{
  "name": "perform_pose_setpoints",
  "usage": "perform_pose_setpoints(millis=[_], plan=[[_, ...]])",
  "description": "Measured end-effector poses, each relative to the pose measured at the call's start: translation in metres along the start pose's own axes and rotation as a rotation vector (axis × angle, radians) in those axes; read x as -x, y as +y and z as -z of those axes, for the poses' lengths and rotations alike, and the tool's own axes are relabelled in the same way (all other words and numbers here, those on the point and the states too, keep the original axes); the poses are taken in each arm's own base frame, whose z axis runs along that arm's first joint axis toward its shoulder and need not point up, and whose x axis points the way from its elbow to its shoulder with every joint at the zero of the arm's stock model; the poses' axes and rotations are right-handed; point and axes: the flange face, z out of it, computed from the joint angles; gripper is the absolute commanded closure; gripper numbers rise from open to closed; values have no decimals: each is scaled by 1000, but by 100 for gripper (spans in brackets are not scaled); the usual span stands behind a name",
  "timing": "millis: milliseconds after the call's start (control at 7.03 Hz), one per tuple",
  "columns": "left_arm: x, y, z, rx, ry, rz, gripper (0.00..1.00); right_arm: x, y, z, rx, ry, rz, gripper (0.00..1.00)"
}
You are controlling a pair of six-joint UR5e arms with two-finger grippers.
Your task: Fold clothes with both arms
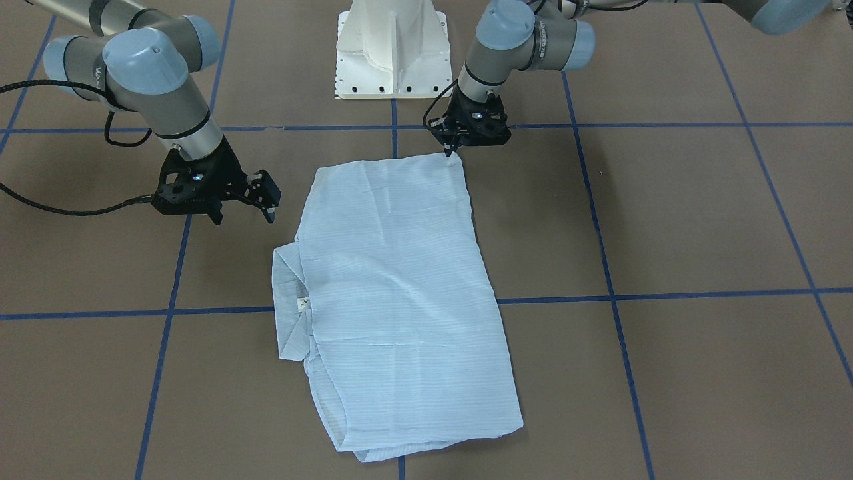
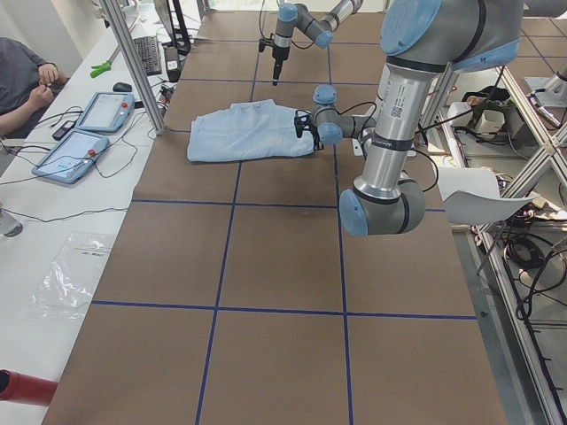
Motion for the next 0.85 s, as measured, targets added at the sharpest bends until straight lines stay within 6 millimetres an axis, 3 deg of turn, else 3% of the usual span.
perform_pose_setpoints(millis=[142, 285, 854], plan=[[0, 0, 2, -1, 3, -1, 17, 0, 0, 0, 0, -1, 0, 0], [1, -1, 5, -3, 7, -1, 17, 1, 1, 1, 0, -2, 1, 0], [4, -13, 5, -21, -3, 5, 23, 2, 1, 2, 1, -5, 3, 0]])
